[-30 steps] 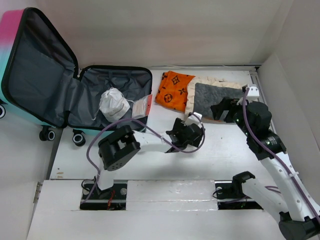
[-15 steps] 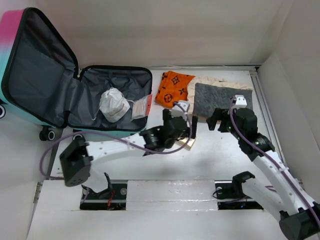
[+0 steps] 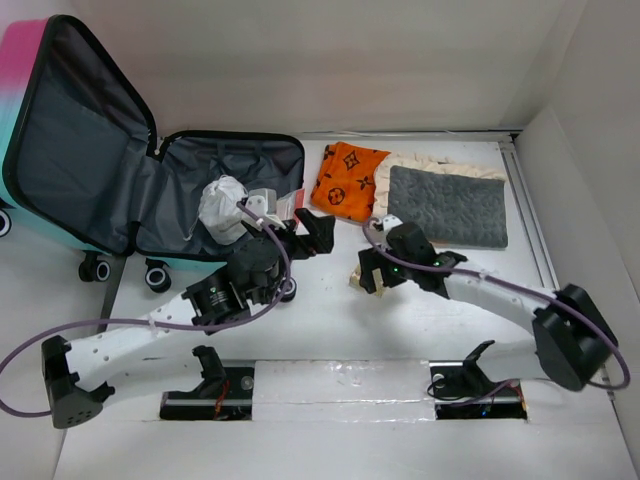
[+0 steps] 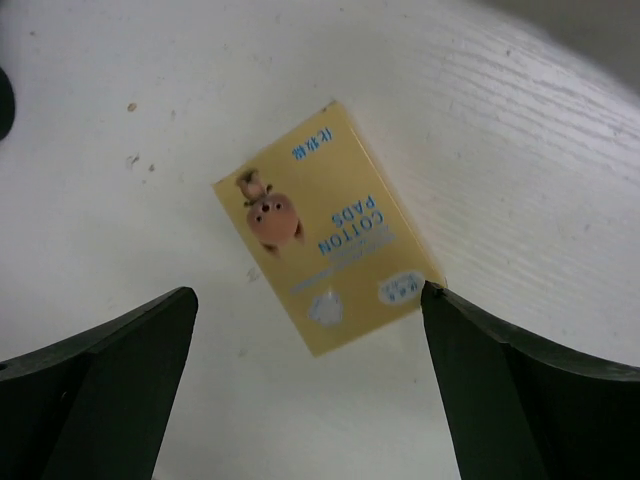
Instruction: Pack the luggage
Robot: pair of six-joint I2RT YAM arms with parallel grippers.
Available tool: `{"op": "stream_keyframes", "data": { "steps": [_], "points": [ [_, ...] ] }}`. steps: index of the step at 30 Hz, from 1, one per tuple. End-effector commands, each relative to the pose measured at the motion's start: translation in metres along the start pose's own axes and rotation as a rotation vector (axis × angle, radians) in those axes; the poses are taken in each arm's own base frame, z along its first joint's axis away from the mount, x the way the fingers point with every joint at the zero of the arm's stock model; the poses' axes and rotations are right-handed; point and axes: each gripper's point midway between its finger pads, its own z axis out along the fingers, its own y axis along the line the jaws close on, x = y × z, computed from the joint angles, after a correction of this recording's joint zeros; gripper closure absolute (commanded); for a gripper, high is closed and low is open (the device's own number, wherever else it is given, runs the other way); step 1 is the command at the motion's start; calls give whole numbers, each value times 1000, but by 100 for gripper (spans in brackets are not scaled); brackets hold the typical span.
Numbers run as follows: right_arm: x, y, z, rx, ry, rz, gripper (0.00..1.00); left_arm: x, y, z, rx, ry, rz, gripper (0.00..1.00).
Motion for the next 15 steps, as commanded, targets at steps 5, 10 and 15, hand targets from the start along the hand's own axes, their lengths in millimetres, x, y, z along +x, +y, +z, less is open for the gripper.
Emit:
{"op": "stream_keyframes", "data": {
  "steps": [5, 10, 15],
  "points": [
    [-36, -2, 37, 67, -57, -95, 0, -12, 16, -14, -29, -29, -38, 0],
    [-52, -1, 37, 111, -82, -152, 0, -6, 23, -17, -36, -20, -37, 0],
    [-59, 10, 38, 108, -41, -225, 0, -7, 25, -17, -44, -26, -37, 0]
  ]
}}
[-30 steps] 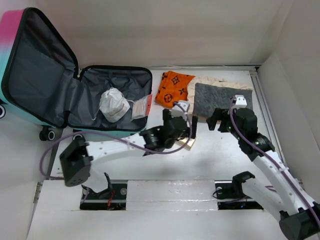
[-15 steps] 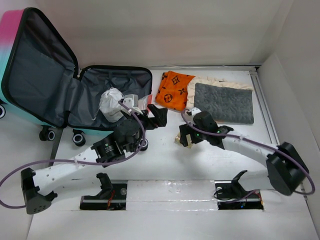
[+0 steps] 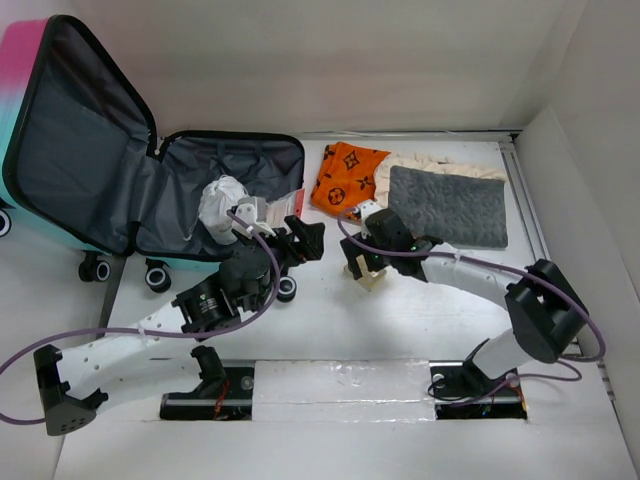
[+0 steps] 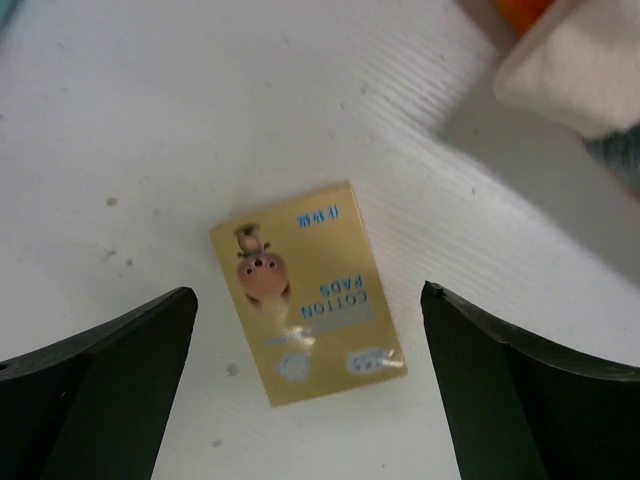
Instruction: Pack the luggage
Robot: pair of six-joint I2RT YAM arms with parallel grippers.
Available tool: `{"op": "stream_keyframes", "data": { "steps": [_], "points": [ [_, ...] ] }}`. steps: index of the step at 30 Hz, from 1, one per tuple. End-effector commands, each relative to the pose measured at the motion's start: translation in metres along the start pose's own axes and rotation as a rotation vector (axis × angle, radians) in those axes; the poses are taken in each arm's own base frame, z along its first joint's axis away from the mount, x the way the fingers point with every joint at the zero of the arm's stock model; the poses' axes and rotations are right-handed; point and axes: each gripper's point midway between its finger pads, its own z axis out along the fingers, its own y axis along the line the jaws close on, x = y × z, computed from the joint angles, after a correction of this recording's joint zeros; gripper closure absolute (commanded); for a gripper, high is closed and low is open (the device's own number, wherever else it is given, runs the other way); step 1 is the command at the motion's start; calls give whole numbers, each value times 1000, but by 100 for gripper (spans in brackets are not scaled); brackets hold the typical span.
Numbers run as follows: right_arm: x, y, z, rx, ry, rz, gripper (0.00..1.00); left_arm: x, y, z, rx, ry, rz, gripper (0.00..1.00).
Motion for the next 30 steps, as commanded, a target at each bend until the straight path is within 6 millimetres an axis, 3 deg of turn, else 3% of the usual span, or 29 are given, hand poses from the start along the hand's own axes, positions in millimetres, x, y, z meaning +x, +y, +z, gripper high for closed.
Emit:
{"op": "stream_keyframes", "data": {
  "steps": [1, 7, 10, 15, 16, 17, 20, 22, 24, 25, 26, 28, 29, 30],
  "points": [
    [-22, 8, 1, -10, -31, -72, 0, -8, 3, -1, -14, -32, -25, 0],
    [2, 11, 25, -1, 60, -57, 0, -8, 6, -2, -14, -32, -16, 0],
    [10, 22, 23, -35, 67, -64, 0, -10, 8, -3, -21, -38, -16, 0],
    [19, 17, 27, -7, 84, -59, 2, -14, 6, -5, -13, -48, -29, 0],
    [19, 17, 27, -6, 84, -59, 7, -14, 6, -5, -13, -48, -29, 0],
    [22, 17, 31, -5, 90, -50, 24, -14, 6, -5, -13, -48, -29, 0],
    [18, 20, 33, -6, 79, -21, 55, -27, 1, -10, 8, -76, -60, 0],
    [-4, 25, 22, -31, 13, 0, 61, -47, -6, -17, 43, -122, -112, 0],
    [-46, 42, -4, -102, -99, 6, 63, -63, -10, -24, 73, -164, -145, 0],
    [-64, 54, -15, -166, -148, 7, 63, -82, -15, -31, 108, -216, -175, 0],
    [-96, 65, -30, -217, -226, 9, 63, -85, -14, -33, 118, -231, -181, 0],
    [-136, 84, -46, -304, -319, 3, 58, -96, -16, -39, 140, -268, -199, 0],
    [-185, 102, -69, -385, -419, -9, 58, -101, -16, -42, 148, -281, -205, 0],
    [-207, 110, -72, -408, -453, -14, 58, -102, -15, -42, 140, -286, -206, 0]
  ]
}}
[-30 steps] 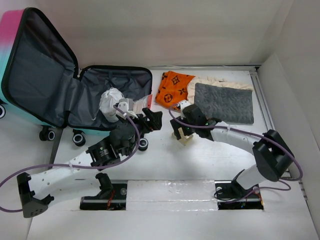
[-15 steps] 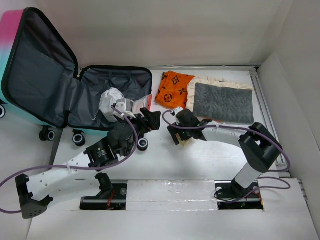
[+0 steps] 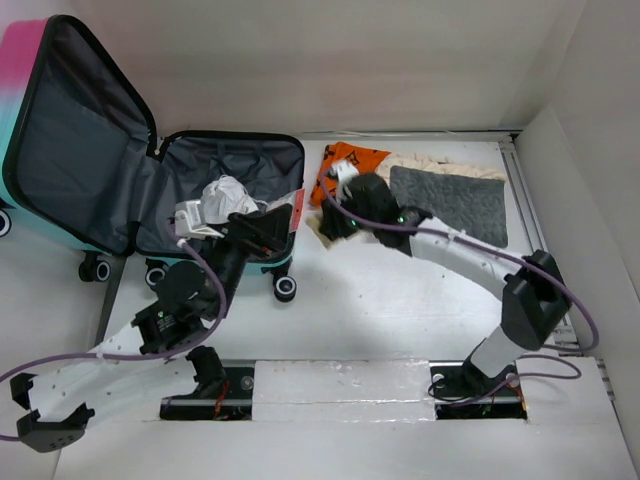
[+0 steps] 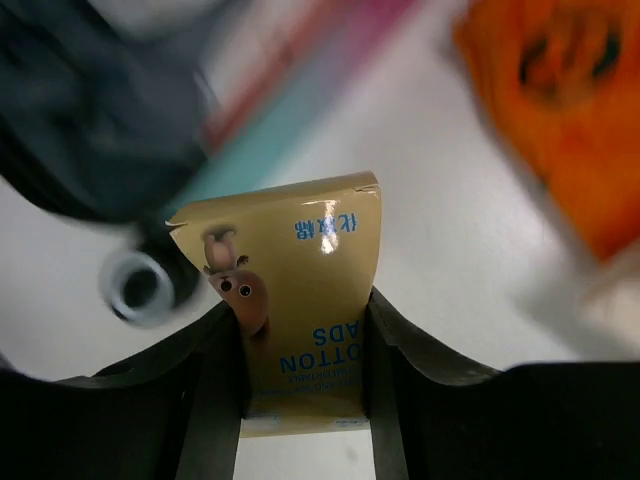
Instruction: Pack the luggage
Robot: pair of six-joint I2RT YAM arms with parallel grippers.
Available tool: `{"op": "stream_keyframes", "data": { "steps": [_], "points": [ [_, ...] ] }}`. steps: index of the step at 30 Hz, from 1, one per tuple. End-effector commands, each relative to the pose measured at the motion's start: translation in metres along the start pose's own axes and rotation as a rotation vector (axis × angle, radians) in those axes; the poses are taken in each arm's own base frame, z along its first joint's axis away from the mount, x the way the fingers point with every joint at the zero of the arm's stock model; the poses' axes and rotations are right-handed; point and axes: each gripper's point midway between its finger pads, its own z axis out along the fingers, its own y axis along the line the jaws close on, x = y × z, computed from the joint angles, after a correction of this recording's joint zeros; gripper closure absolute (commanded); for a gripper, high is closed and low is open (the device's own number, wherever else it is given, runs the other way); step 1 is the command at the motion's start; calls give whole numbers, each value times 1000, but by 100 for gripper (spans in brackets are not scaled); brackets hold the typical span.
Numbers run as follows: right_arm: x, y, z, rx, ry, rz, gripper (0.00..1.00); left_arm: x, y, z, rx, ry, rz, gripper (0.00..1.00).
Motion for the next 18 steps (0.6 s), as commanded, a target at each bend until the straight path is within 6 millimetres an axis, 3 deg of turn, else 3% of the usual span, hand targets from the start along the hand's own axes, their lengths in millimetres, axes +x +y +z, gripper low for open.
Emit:
{"op": "stream_keyframes", "data": {
  "steps": [1, 2, 3, 4, 6, 9, 10, 11, 12, 13, 14, 15, 16, 17, 18],
  "points": [
    [-135, 62, -5, -225, -303, -14, 54, -28, -8, -1, 26, -96, -36, 0],
    [-153, 68, 4, -243, -321, 1, 47, -28, -8, -1, 26, -96, -36, 0],
    [-204, 87, -10, -306, -419, 0, 34, -28, -8, -1, 26, -96, -27, 0],
    [-202, 89, 22, -321, -382, 19, 3, -34, -9, -1, 21, -109, -35, 0],
    [-227, 93, 21, -336, -396, 64, 0, -29, -3, 0, -8, -89, -5, 0],
    [-237, 81, 4, -324, -453, 81, 0, -20, 3, 4, -51, -63, 38, 0],
    [-221, 67, 10, -280, -432, 98, 0, -14, 5, 6, -56, -56, 46, 0],
    [-226, 67, -12, -278, -460, 96, 0, -8, 8, 7, -59, -51, 52, 0],
    [-225, 57, -20, -251, -470, 93, 0, 0, 8, 12, -67, -38, 57, 0],
    [-203, 36, -14, -170, -442, 107, 0, 7, 8, 14, -66, -22, 70, 0],
    [-196, 27, -21, -120, -446, 110, 0, 15, 9, 18, -75, -7, 87, 0],
    [-200, 14, -50, -68, -496, 116, 0, 22, 9, 23, -85, 7, 89, 0],
    [-192, -7, -58, 1, -504, 138, 0, 49, 12, 32, -109, 75, 125, 0],
    [-161, -36, -53, 105, -463, 165, 2, 62, 11, 38, -111, 105, 147, 1],
    [-161, -48, -79, 139, -504, 180, 8, 71, 5, 45, -108, 127, 151, 1]
  ]
}}
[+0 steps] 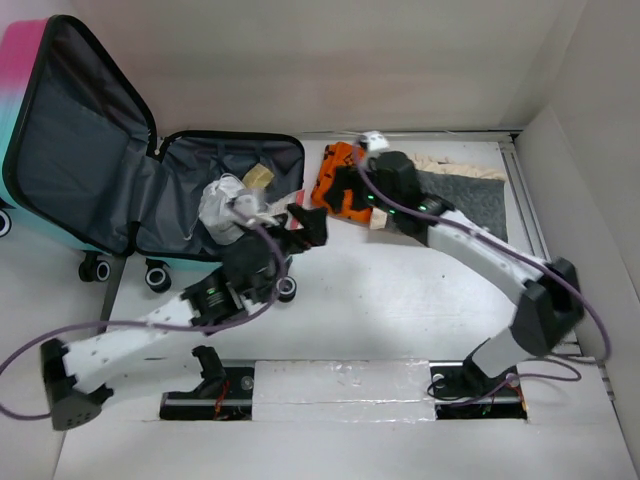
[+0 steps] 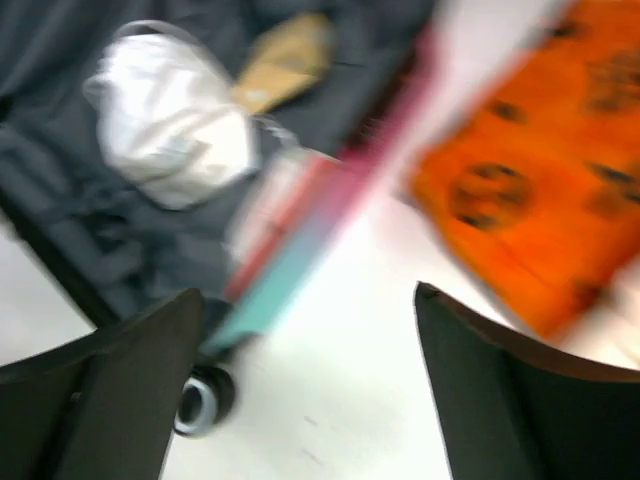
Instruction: Pack the luggage
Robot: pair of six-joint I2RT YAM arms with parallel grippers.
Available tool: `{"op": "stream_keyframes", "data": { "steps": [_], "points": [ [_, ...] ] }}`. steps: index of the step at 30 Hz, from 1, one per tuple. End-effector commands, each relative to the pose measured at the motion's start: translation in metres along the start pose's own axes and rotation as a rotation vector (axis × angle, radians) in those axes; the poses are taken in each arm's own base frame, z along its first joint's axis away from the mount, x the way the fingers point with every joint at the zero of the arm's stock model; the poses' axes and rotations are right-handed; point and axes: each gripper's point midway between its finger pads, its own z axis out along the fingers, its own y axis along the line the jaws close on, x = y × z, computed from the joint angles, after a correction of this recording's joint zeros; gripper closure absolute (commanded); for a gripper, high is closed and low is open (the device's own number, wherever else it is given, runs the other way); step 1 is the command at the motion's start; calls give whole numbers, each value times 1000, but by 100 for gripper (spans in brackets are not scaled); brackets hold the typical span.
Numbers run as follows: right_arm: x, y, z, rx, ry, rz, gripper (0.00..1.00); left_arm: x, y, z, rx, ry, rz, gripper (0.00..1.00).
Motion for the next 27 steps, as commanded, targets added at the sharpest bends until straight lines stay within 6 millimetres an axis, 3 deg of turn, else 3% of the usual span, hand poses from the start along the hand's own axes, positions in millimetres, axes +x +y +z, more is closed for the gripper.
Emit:
{"op": "stream_keyframes", "data": {
  "steps": [1, 2, 3, 4, 5, 6, 7, 8, 9, 10, 11, 12, 14, 15, 16, 18, 19, 21, 22, 24, 25, 27],
  "points": [
    [-46, -52, -66, 197, -203, 43, 12, 56, -14, 32, -27, 125, 75, 1],
    [-24, -90, -77, 282, -176, 75, 17, 73, -20, 40, -18, 161, 82, 1],
    [-21, -105, -90, 320, -190, 85, 35, 78, -34, 51, -5, 173, 82, 1],
    [-31, -112, -115, 343, -246, 102, 40, 92, -41, 60, -3, 202, 85, 1],
    [-29, -136, -130, 416, -261, 120, 43, 135, -39, 75, -20, 280, 144, 1],
    [-15, -151, -139, 461, -245, 131, 50, 133, -58, 89, -13, 268, 116, 1],
    [-18, -155, -153, 479, -267, 137, 50, 148, -65, 97, -11, 302, 116, 1],
    [-13, -164, -159, 502, -263, 145, 50, 184, -54, 110, -51, 366, 157, 3],
    [-1, -183, -169, 567, -247, 163, 50, 197, -60, 117, -41, 390, 148, 3],
    [3, -190, -174, 586, -254, 188, 47, 194, -76, 131, -24, 384, 100, 4],
    [5, -199, -183, 621, -273, 213, 40, 204, -80, 139, -12, 404, 78, 4],
    [13, -221, -193, 689, -272, 251, 34, 230, -74, 150, -11, 450, 69, 5],
    [31, -248, -207, 768, -279, 316, 16, 242, -84, 163, 6, 470, 9, 7],
    [37, -260, -210, 789, -287, 363, 12, 260, -79, 165, -3, 499, 11, 7],
    [45, -285, -223, 835, -310, 416, 9, 263, -76, 168, -12, 493, 15, 7],
    [60, -313, -229, 878, -327, 508, 3, 264, -76, 168, -10, 486, -6, 7],
    [59, -334, -242, 903, -367, 548, 3, 267, -76, 167, -2, 488, -22, 7],
    [80, -361, -242, 938, -341, 638, 2, 271, -66, 159, -10, 497, -15, 7],
    [88, -370, -243, 946, -334, 671, 2, 261, -71, 157, 10, 476, -33, 7],
    [95, -390, -250, 961, -342, 713, 2, 262, -59, 150, -3, 477, -25, 7],
    [111, -398, -245, 966, -304, 743, 4, 261, -58, 148, -1, 474, -28, 7],
    [117, -408, -242, 979, -282, 762, 9, 259, -56, 145, 4, 471, -21, 7]
  ]
}}
